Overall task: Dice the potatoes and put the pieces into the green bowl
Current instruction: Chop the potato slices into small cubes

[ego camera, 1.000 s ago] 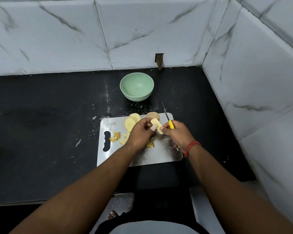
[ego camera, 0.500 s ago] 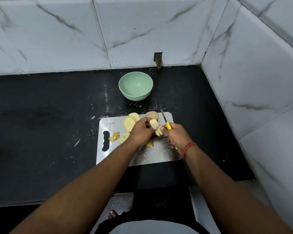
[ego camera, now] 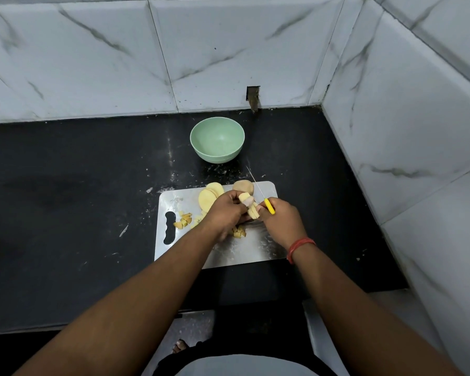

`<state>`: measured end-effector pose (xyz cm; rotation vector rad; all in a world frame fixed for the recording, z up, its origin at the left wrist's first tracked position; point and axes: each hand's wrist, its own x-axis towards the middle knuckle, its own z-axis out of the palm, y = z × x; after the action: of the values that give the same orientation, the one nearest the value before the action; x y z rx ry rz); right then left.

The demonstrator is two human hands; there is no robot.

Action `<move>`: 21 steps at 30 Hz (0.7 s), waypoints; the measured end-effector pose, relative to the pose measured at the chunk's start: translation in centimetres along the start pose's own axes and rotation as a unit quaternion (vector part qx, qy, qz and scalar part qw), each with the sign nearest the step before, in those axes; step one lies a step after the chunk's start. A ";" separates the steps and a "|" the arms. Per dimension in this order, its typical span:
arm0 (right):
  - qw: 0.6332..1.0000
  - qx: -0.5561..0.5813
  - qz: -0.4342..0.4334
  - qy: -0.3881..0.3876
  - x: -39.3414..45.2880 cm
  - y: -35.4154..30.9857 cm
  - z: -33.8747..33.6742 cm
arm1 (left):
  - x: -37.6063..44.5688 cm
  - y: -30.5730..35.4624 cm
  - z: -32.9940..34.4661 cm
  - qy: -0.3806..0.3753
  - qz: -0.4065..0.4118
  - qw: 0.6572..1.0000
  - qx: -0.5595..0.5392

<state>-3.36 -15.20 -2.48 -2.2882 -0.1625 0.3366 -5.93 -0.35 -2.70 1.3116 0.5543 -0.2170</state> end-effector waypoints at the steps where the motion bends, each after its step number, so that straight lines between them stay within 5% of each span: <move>1: 1.000 0.023 0.008 -0.007 0.0 0.0 -0.1 | -0.3 -0.1 0.1 0.002 0.006 1.000 0.000; 4: 0.991 0.111 0.054 -0.042 -0.4 -0.1 -0.2 | -0.5 -0.7 -0.2 0.037 0.090 0.984 0.148; 10: 0.952 0.257 0.156 -0.053 -0.9 -0.9 -0.3 | -1.3 -1.1 0.8 0.091 0.229 0.872 0.423; 21: 0.959 0.214 0.184 -0.034 -0.6 0.6 -0.1 | -1.9 -2.5 0.9 0.031 0.266 0.823 0.501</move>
<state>-3.93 -15.84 -2.77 -1.8669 0.2835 0.5818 -8.40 -2.15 -3.73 2.4545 0.0580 0.0246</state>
